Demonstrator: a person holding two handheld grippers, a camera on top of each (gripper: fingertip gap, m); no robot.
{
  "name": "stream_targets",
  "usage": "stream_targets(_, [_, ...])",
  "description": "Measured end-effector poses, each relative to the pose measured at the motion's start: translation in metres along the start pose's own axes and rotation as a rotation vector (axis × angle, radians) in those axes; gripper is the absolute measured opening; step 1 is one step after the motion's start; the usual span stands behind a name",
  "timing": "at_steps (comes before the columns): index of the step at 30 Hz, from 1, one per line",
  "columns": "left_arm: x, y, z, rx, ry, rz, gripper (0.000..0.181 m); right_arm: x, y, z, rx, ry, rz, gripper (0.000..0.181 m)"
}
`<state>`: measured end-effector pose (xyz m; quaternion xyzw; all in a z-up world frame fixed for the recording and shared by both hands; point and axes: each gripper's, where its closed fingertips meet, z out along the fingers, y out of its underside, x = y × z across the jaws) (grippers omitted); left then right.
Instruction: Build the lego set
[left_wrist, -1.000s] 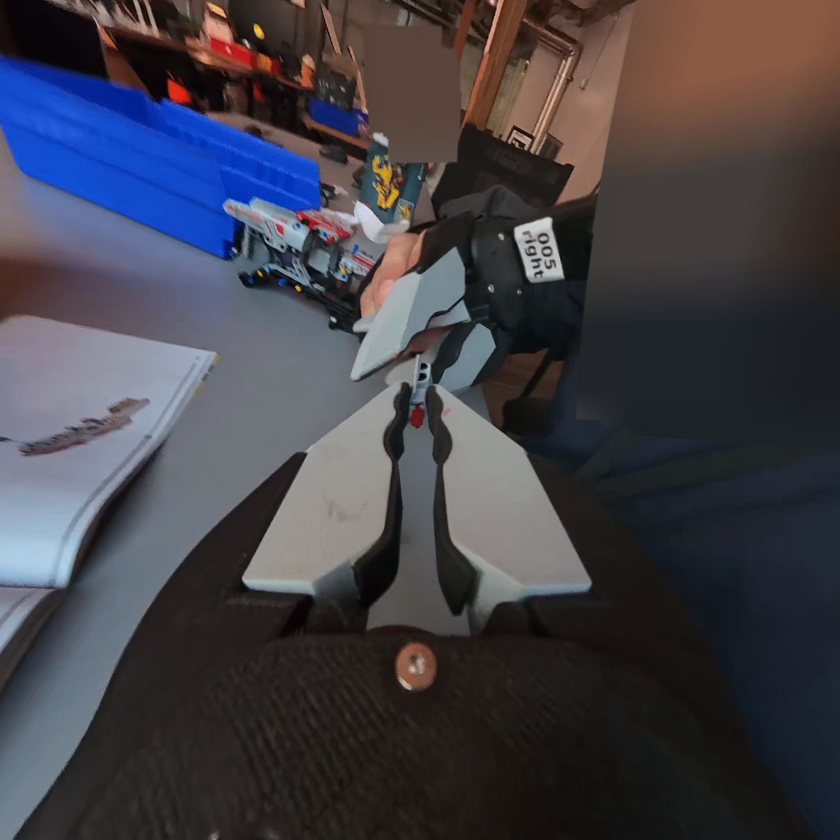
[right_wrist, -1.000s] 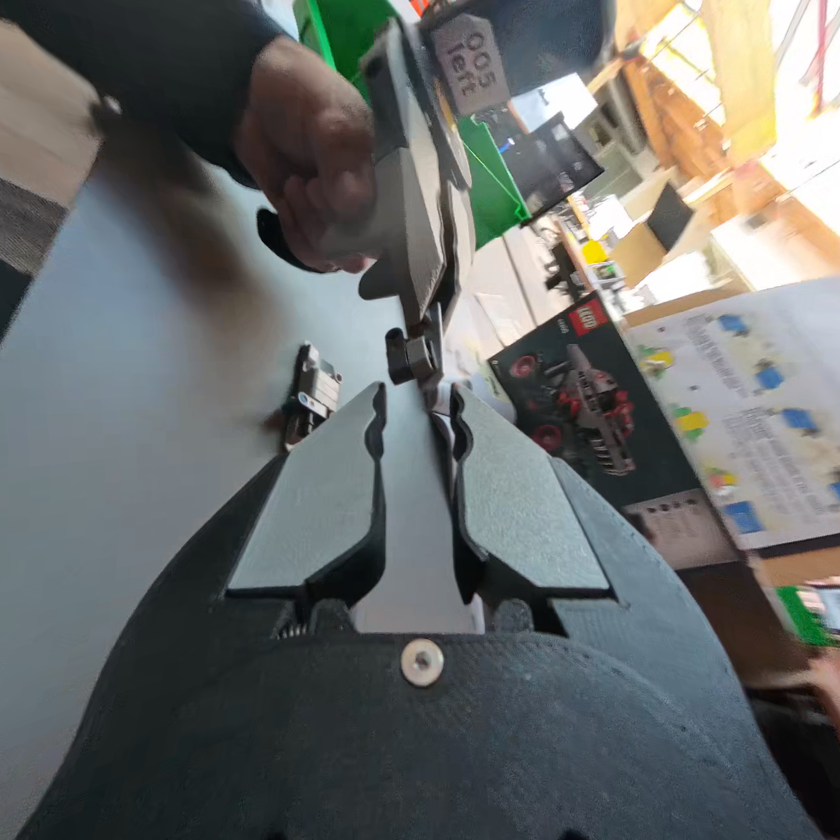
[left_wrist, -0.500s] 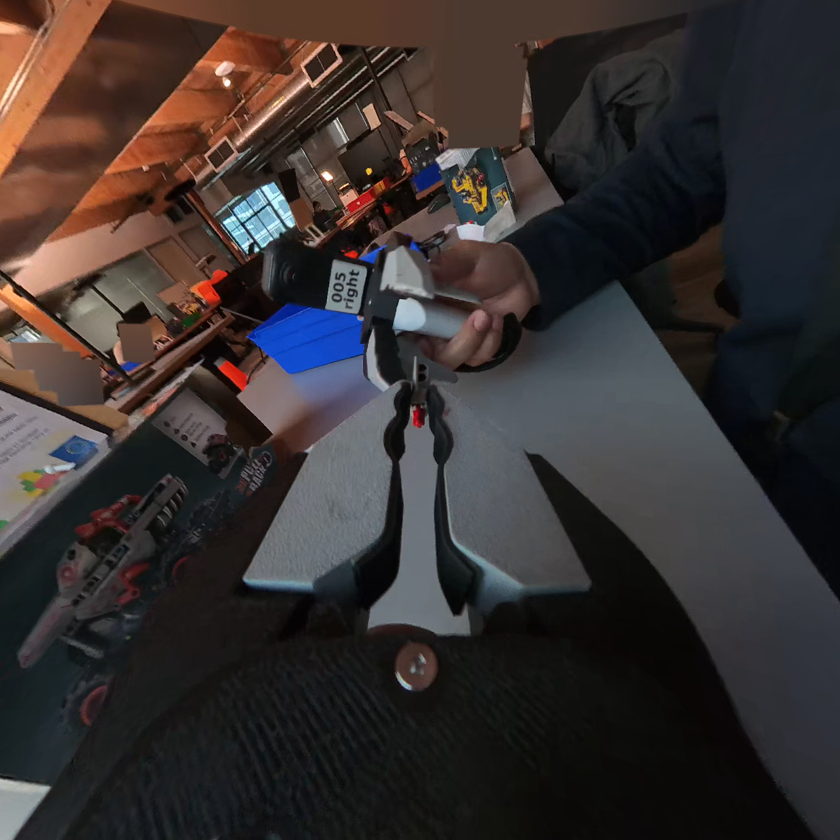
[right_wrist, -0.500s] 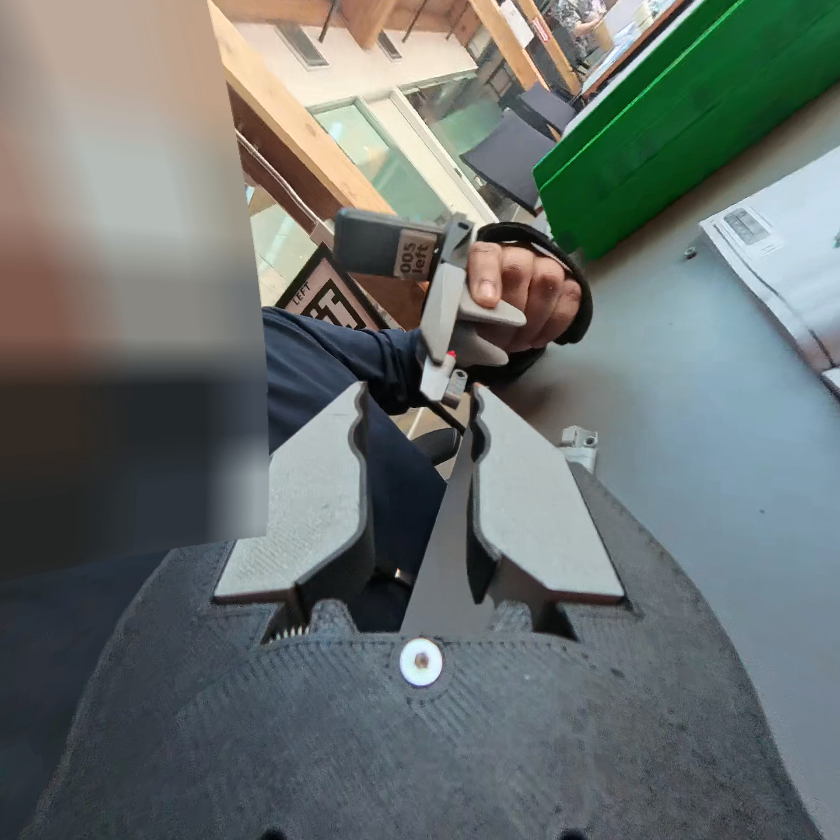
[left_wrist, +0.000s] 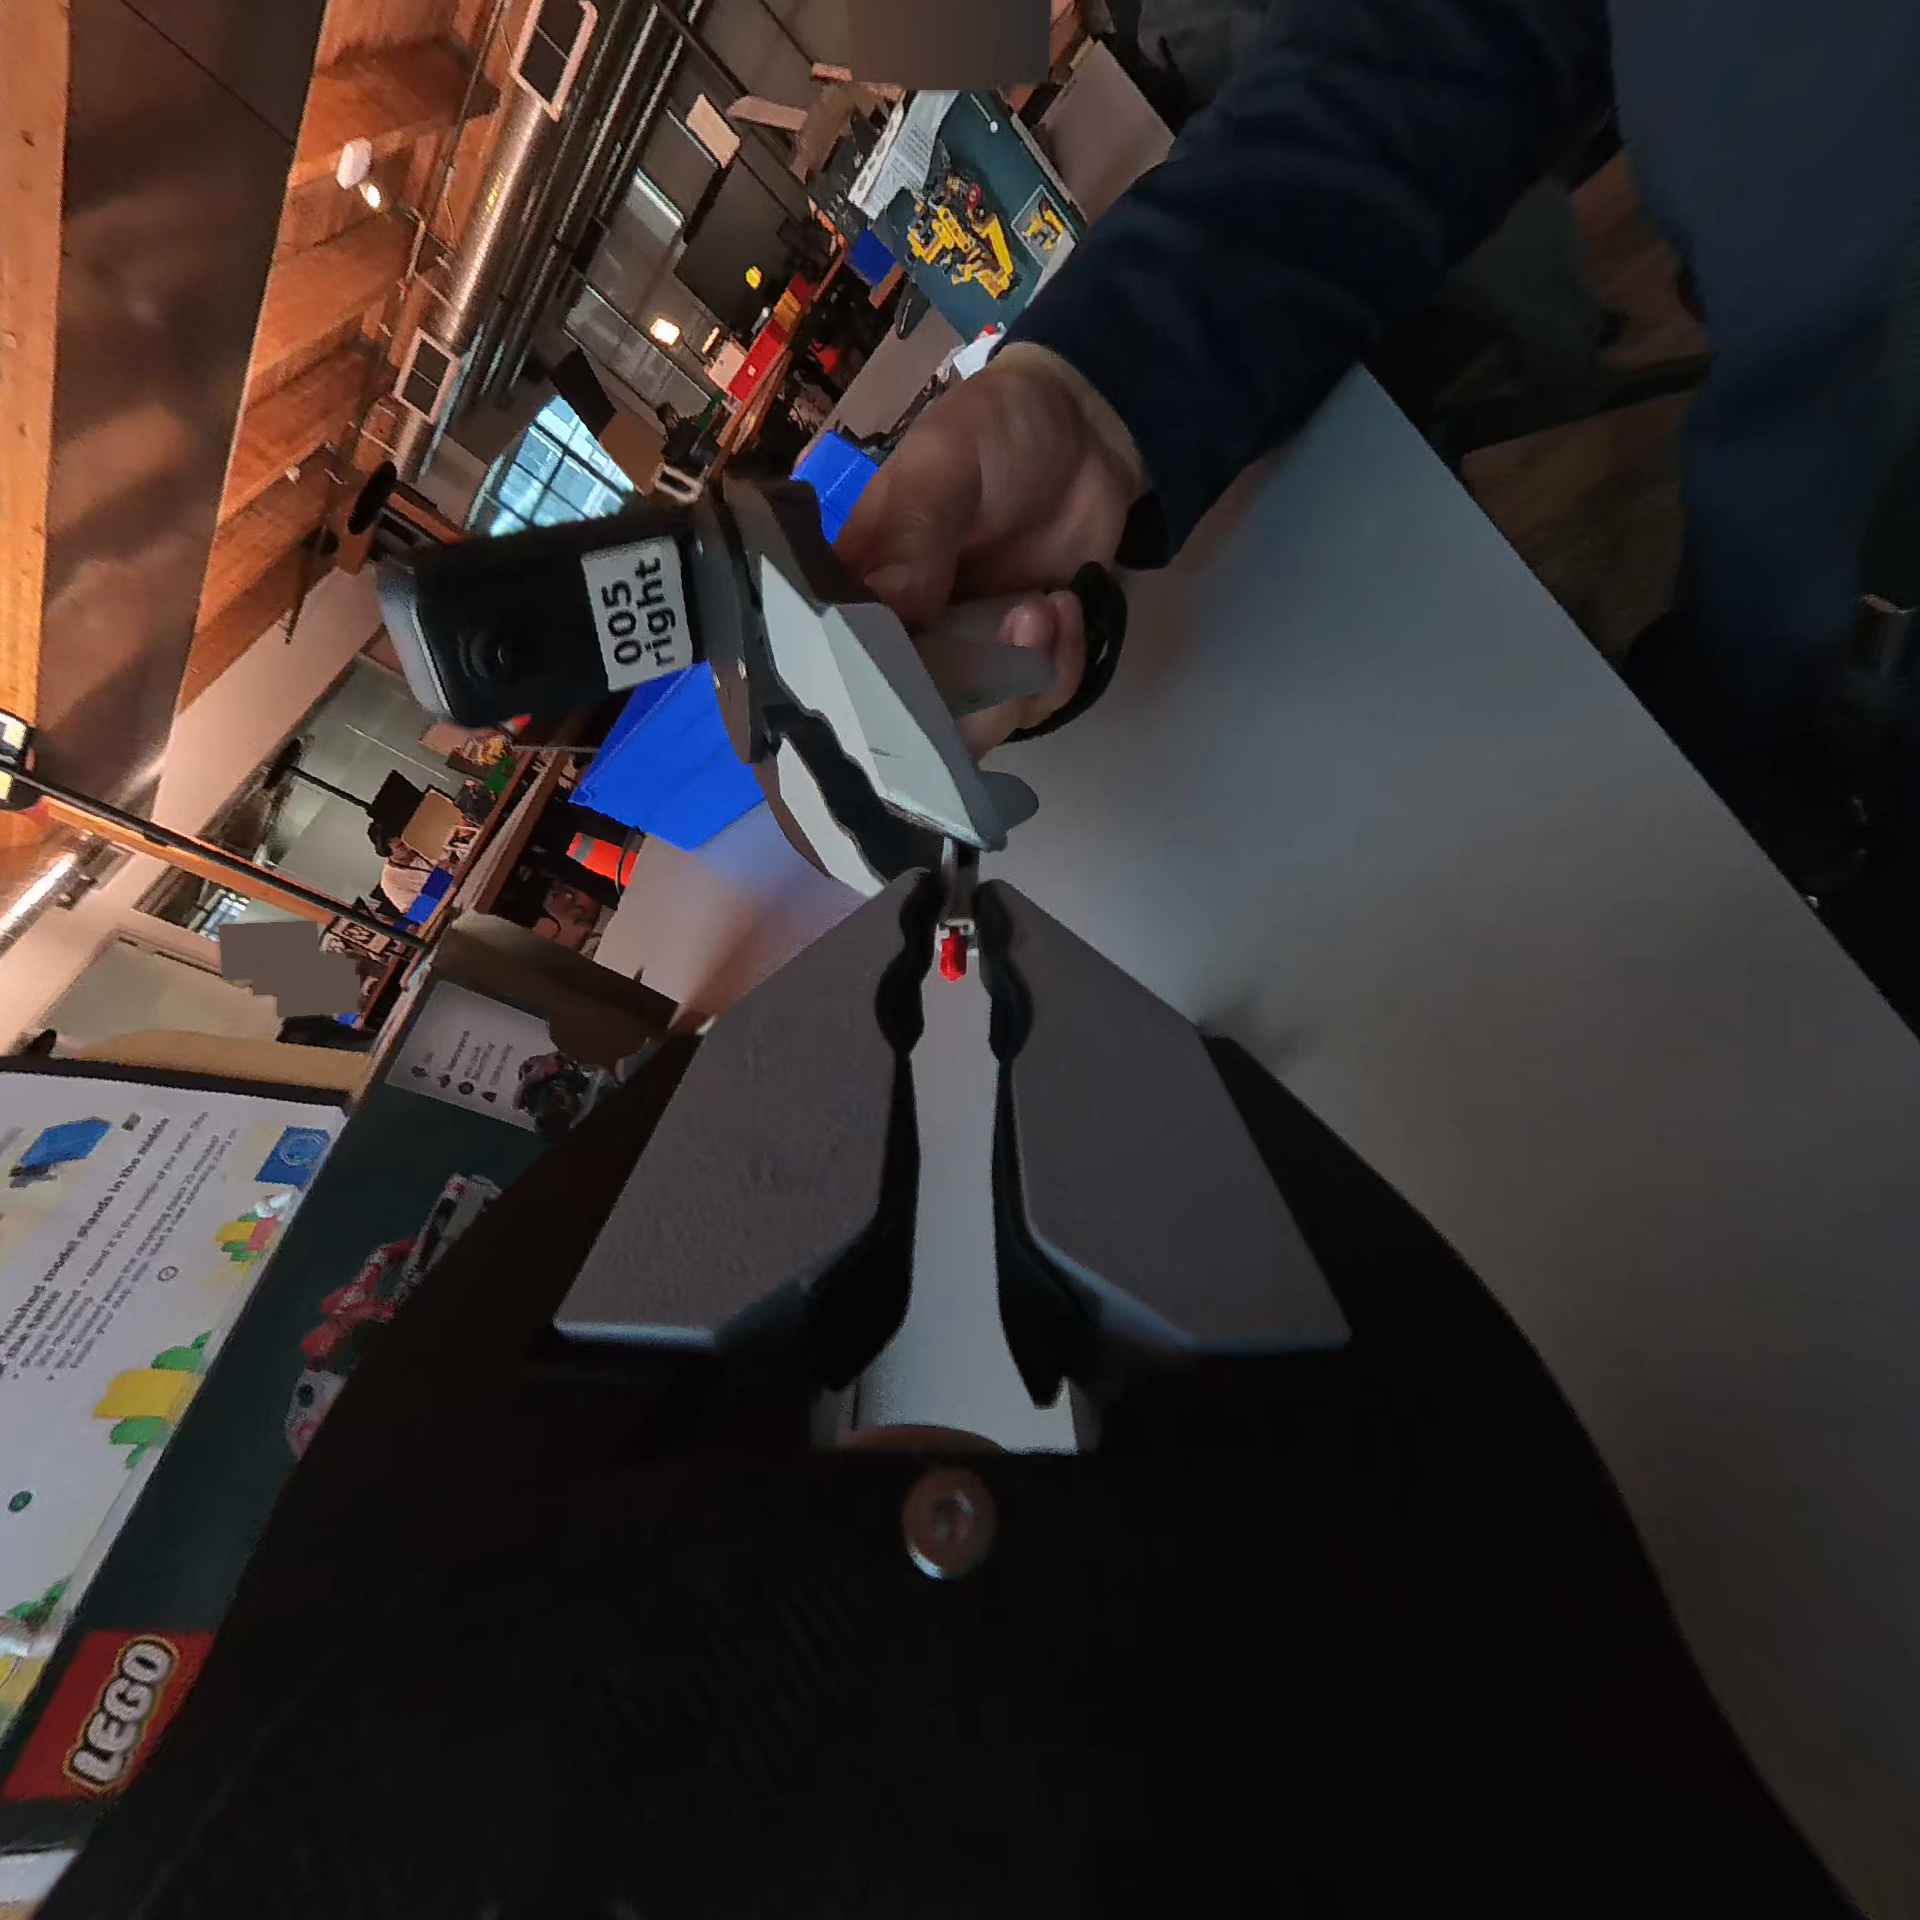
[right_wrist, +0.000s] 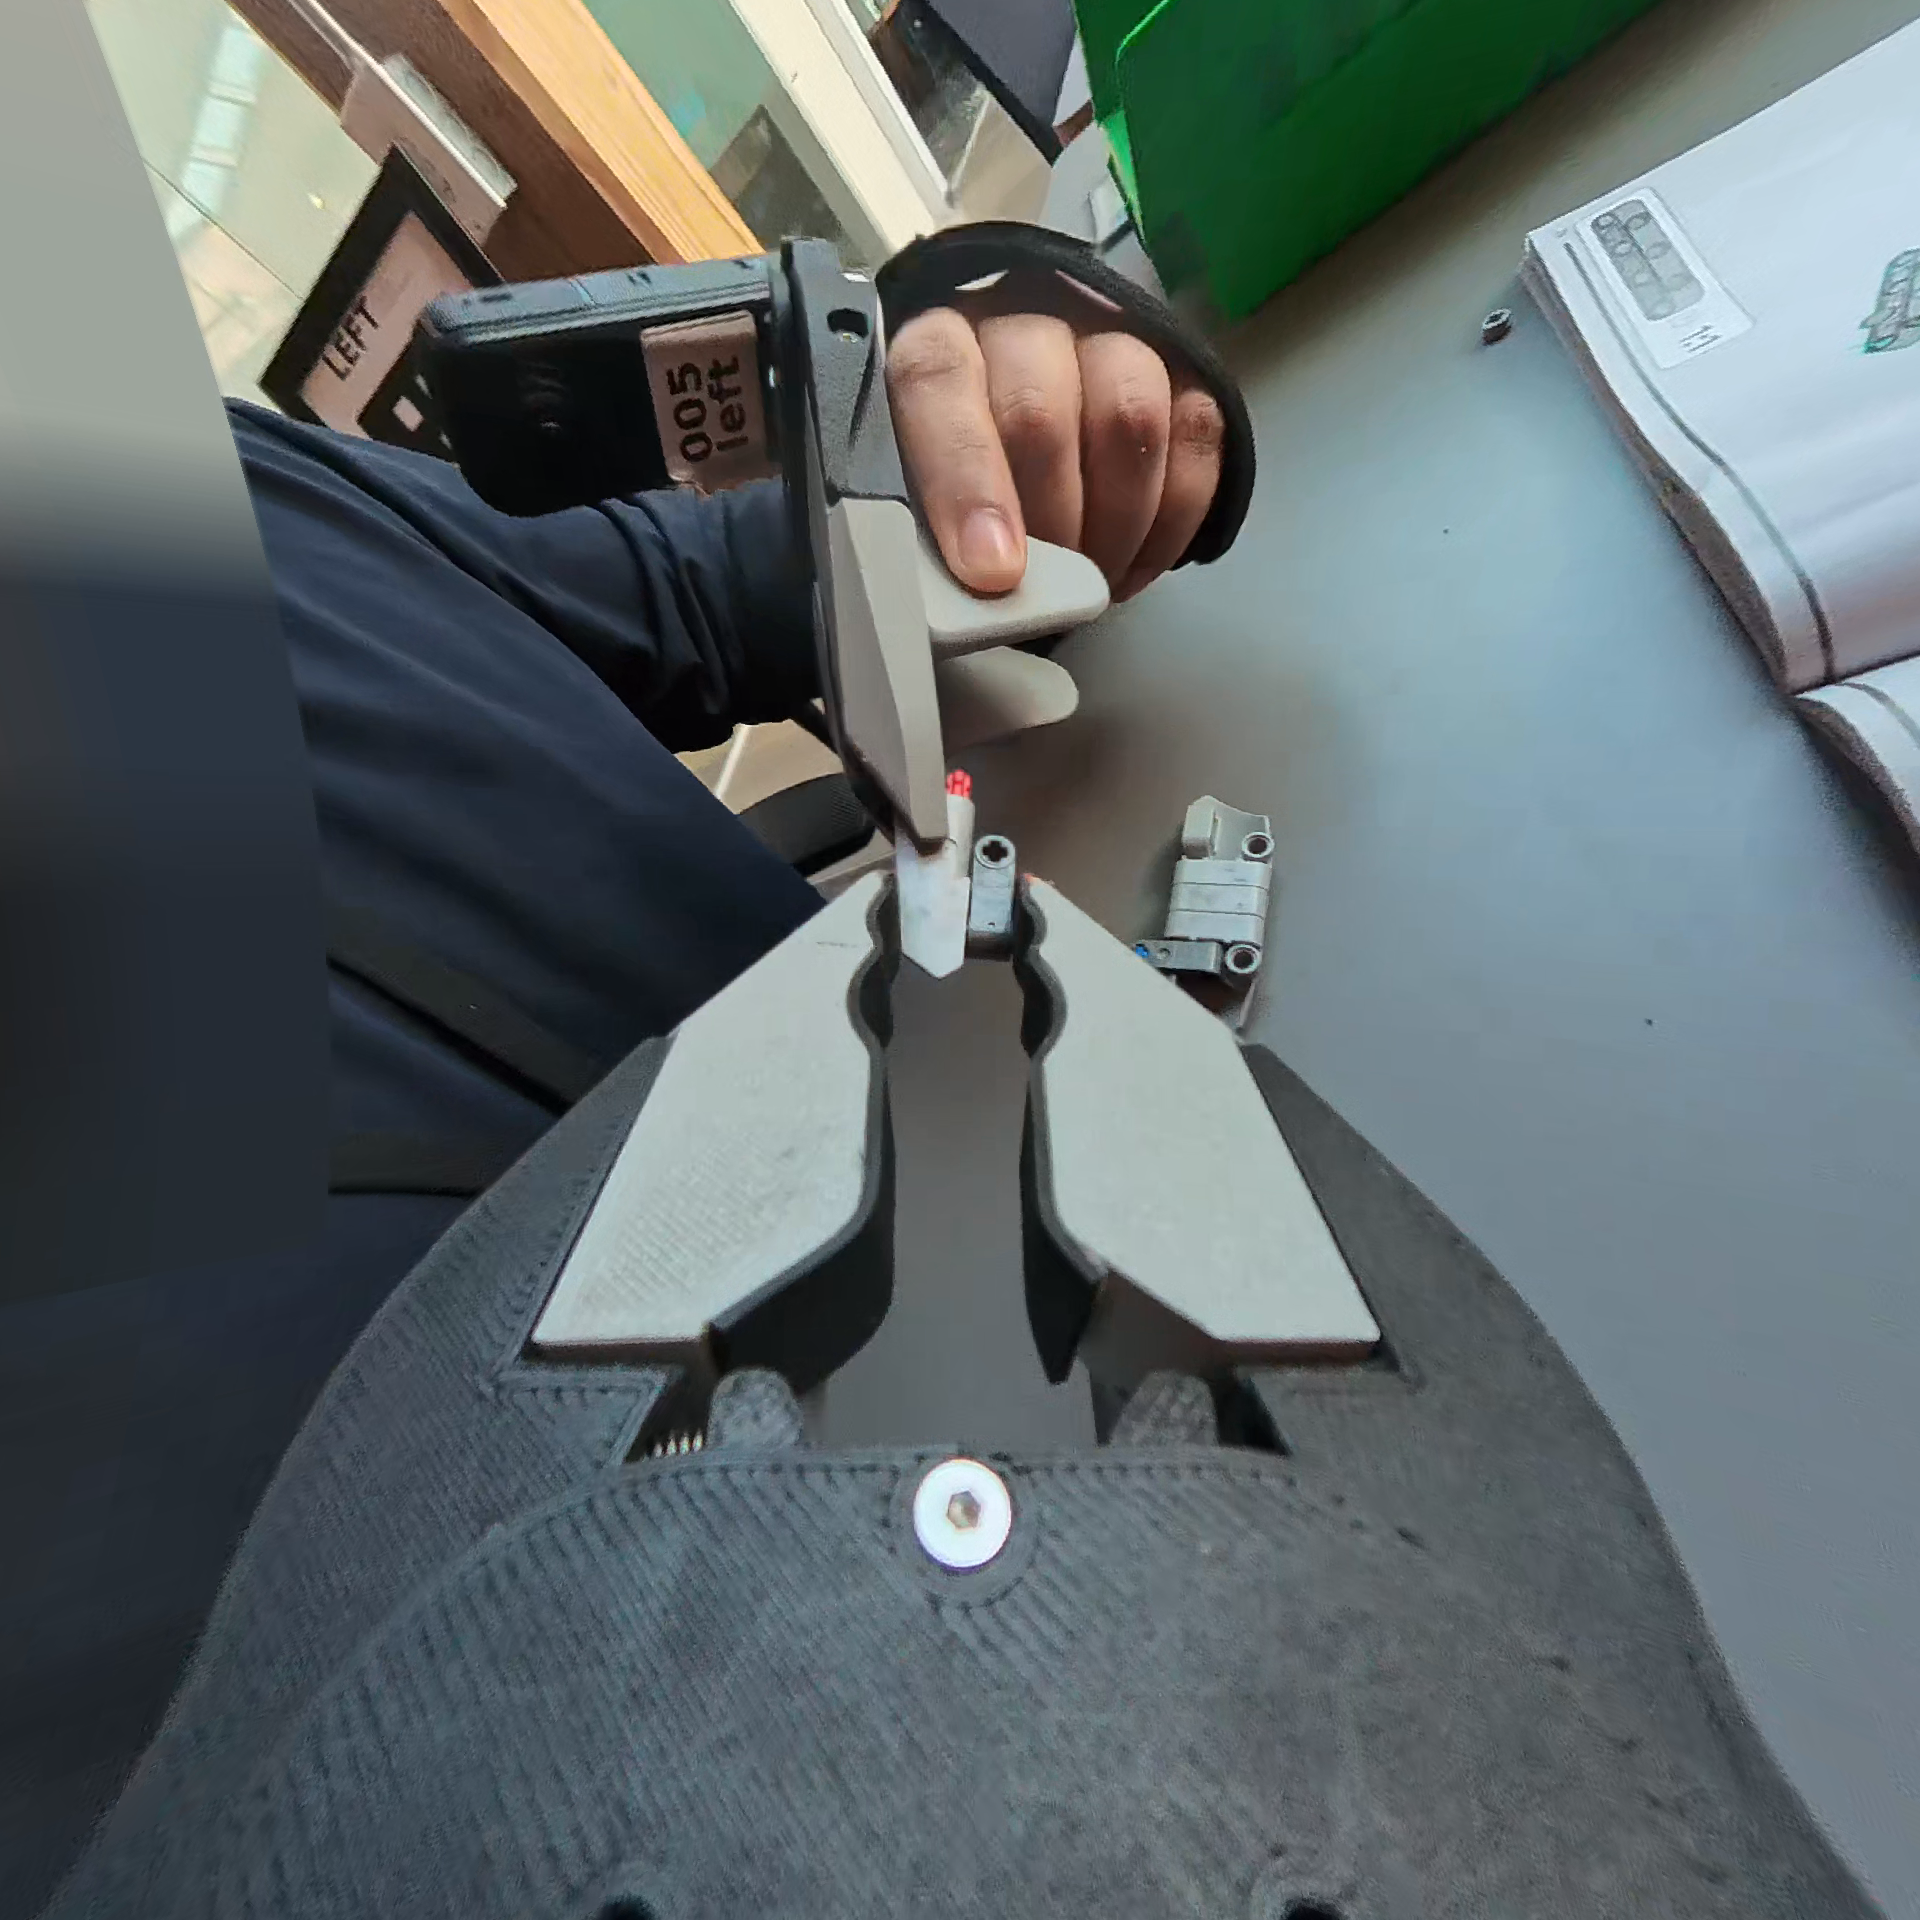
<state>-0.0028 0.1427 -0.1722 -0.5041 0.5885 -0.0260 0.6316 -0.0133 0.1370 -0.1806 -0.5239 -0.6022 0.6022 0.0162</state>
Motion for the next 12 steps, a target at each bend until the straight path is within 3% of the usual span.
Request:
stream_targets(3, [0.004,0.002,0.001,-0.015,0.029,-0.097,0.005,0.005,0.004,-0.002,-0.013,0.087,-0.075,0.017])
stream_targets(8, [0.011,0.038,-0.011,-0.205,0.155,-0.347,0.023,0.039,0.029,-0.015,-0.114,0.384,-0.182,0.018])
stream_targets(12, [0.025,0.060,-0.014,-0.331,0.258,-0.469,0.033,0.048,0.046,-0.014,-0.151,0.453,-0.170,0.018])
